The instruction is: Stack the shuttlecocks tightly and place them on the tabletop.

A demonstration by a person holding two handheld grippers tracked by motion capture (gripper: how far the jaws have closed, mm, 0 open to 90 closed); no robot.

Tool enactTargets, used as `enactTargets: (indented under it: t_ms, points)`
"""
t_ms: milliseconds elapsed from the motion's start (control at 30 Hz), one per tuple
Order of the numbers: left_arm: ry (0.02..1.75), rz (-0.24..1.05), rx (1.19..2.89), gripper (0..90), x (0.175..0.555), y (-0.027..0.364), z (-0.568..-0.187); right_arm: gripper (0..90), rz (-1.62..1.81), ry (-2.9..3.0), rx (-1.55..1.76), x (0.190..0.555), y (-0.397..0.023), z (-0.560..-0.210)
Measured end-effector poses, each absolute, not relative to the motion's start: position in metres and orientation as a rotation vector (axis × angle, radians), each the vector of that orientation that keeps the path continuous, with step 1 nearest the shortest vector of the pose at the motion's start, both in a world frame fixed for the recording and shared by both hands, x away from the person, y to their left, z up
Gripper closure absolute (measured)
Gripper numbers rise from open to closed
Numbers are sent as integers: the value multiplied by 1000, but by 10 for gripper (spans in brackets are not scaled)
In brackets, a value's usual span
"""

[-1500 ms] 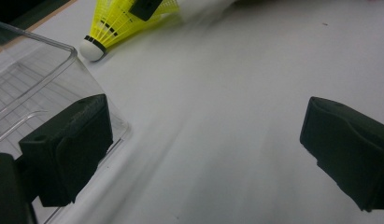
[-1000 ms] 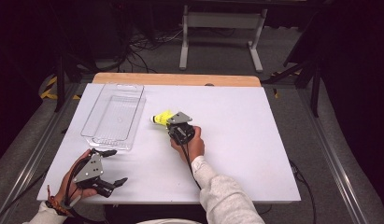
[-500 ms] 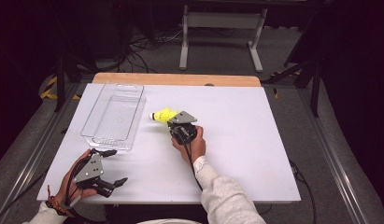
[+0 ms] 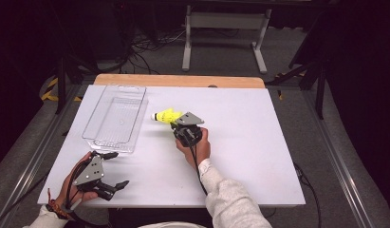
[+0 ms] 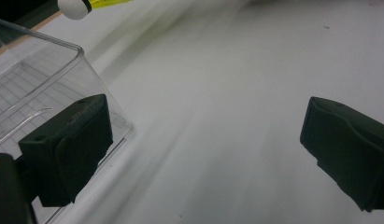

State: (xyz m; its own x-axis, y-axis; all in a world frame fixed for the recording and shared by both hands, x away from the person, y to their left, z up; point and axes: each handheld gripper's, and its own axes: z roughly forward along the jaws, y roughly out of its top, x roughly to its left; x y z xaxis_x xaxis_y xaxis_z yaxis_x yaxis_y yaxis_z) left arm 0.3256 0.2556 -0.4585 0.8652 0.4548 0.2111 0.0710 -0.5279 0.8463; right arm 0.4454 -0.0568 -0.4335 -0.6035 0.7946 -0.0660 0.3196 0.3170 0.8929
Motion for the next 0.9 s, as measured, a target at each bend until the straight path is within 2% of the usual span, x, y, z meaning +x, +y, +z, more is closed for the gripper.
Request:
enactTargets:
  t_ms: [900]
  points:
    - [403, 512, 2081, 33, 324, 260, -459, 873, 1293, 2078, 977, 444, -63, -426]
